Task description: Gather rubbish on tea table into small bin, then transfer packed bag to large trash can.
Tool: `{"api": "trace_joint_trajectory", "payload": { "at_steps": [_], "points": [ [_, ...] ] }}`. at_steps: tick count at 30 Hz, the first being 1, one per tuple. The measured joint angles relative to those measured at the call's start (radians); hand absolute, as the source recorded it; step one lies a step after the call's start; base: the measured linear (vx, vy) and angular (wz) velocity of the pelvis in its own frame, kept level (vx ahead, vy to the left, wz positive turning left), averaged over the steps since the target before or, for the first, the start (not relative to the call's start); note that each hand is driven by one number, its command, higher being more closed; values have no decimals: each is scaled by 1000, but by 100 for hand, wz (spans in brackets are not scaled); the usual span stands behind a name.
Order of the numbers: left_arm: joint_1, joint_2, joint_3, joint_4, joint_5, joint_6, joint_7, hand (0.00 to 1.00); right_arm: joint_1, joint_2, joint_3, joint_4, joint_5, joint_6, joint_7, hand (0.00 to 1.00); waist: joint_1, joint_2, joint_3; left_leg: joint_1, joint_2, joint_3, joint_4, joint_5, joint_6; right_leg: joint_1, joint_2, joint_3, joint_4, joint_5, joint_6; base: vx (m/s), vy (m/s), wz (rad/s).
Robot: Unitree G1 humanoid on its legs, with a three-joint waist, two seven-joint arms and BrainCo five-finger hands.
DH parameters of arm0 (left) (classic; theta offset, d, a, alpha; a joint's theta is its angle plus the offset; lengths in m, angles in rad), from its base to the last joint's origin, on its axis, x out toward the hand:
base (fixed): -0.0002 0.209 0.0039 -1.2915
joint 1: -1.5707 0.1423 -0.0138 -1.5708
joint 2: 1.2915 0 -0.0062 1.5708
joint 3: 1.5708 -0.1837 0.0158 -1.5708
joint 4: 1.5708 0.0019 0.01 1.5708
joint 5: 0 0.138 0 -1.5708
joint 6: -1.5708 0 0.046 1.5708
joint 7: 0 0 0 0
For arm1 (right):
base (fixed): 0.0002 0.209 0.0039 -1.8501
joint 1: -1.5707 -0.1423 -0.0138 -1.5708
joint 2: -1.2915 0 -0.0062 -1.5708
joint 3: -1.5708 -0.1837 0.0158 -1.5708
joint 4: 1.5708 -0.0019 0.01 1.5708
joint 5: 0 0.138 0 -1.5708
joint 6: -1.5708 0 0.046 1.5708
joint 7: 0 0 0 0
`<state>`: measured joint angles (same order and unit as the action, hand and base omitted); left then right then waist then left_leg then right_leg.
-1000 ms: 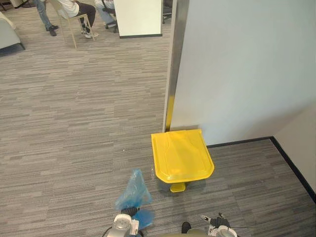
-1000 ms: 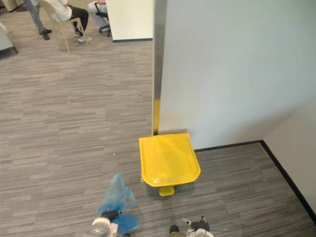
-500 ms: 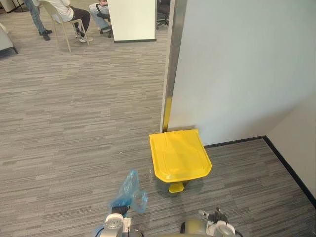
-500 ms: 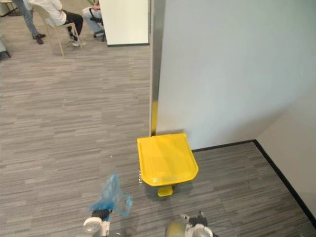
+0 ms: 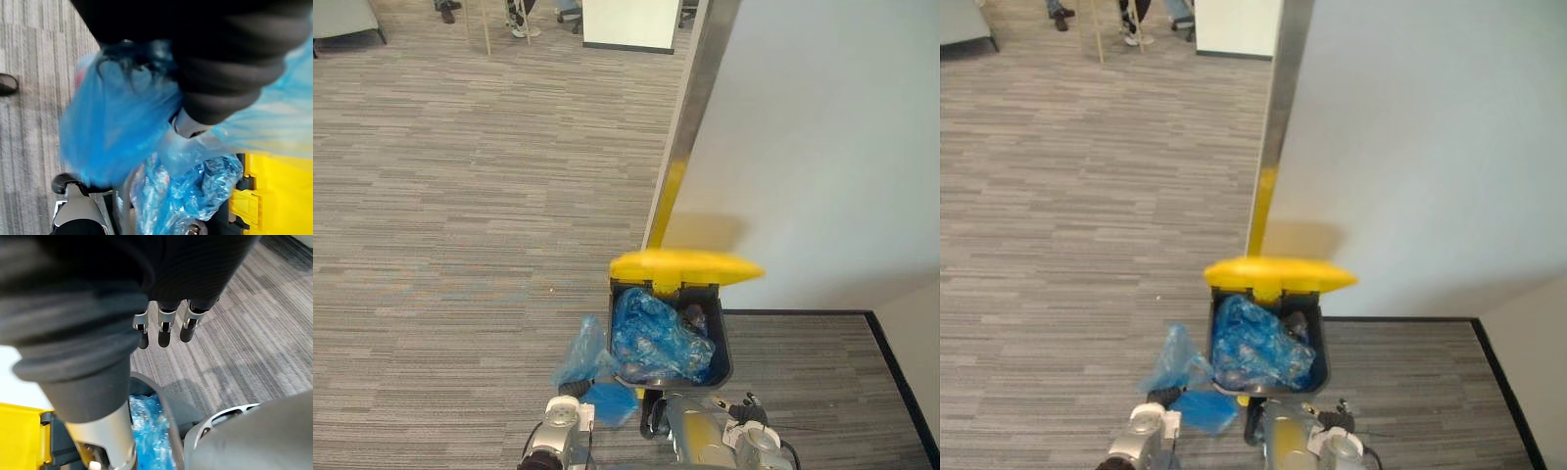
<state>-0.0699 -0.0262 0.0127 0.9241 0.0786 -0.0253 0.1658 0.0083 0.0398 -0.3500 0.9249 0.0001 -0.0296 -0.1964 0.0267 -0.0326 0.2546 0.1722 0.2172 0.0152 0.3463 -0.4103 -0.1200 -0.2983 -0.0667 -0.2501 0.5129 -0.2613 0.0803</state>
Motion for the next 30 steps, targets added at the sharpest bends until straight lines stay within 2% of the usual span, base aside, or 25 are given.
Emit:
{"api": "trace_joint_trajectory", "payload": {
  "at_steps": [1, 4, 5, 7, 11, 15, 17, 22, 26, 28, 30],
  "points": [
    [0, 2, -1, -2, 0, 2, 0, 100, 1, -1, 1, -3, 0, 0, 1, 0, 0, 0, 0, -11, 0, 0, 12, 0, 0, -4, -8, -8, 9, -5, 2, 67, -55, 50],
    [-33, 29, -2, -20, -4, 4, 6, 100, -14, -10, 17, -12, 2, 1, 1, 0, 9, 4, -3, -181, -1, -41, 156, -5, -10, -77, -26, -36, 23, 3, -20, -1, -10, 34],
    [-36, 34, -2, -25, -4, 4, 6, 100, -16, -11, 21, -12, 2, 1, 0, 0, 11, 4, -3, -200, -1, -43, 167, -5, -10, -87, -28, -38, 24, 5, -23, -32, 5, 30],
    [-39, 53, -3, -74, -14, 2, 7, 100, -45, -25, 75, -17, 3, 1, -5, 0, 18, 9, 2, -278, -1, -53, 225, -5, -10, -125, -39, -58, 30, 12, -33, -38, 7, 25],
    [-55, 52, -13, -136, -23, 0, 7, 100, -88, -37, 198, -97, 24, -1, -15, 0, 29, 26, 13, -377, 0, -59, 270, -5, -10, -188, -55, -79, 39, 21, -43, -59, -6, 20],
    [-62, 58, -45, -212, -23, -3, 10, 100, -168, -42, 300, -231, 41, -12, -20, 0, 40, 37, 22, -431, 17, -65, 249, -14, -15, -221, -54, -113, 11, 38, -28, -97, -46, 21],
    [-64, 71, -72, -241, -25, -6, 15, 100, -215, -51, 335, -319, 41, -22, -22, 0, 43, 33, 25, -460, 20, -81, 242, -23, -13, -241, -51, -121, 0, 50, -24, -85, -51, 12],
    [-65, 82, -114, -279, -45, -7, 29, 100, -310, -114, 360, -369, 41, -29, -33, 0, 64, 26, 25, -486, 22, -86, 238, -21, -17, -265, -38, -113, -15, 69, -26, -28, -18, -3],
    [-70, 96, -130, -323, -63, -13, 29, 100, -411, -176, 353, -371, 41, -21, -49, 0, 72, 11, 34, -503, 35, -87, 225, -8, -39, -287, -19, -111, -27, 75, -28, 27, -30, -10],
    [-82, 103, -155, -327, -82, -14, 29, 100, -470, -221, 341, -370, 41, -16, -58, 0, 73, -2, 41, -502, 39, -86, 212, 12, -74, -295, -15, -110, -13, 87, -48, 75, -24, -3],
    [-84, 110, -168, -338, -83, -14, 29, 100, -500, -236, 328, -363, 42, -10, -60, 0, 73, -8, 46, -498, 39, -84, 209, 14, -78, -297, -15, -105, -7, 88, -50, 51, -1, -5]
  ]
}}
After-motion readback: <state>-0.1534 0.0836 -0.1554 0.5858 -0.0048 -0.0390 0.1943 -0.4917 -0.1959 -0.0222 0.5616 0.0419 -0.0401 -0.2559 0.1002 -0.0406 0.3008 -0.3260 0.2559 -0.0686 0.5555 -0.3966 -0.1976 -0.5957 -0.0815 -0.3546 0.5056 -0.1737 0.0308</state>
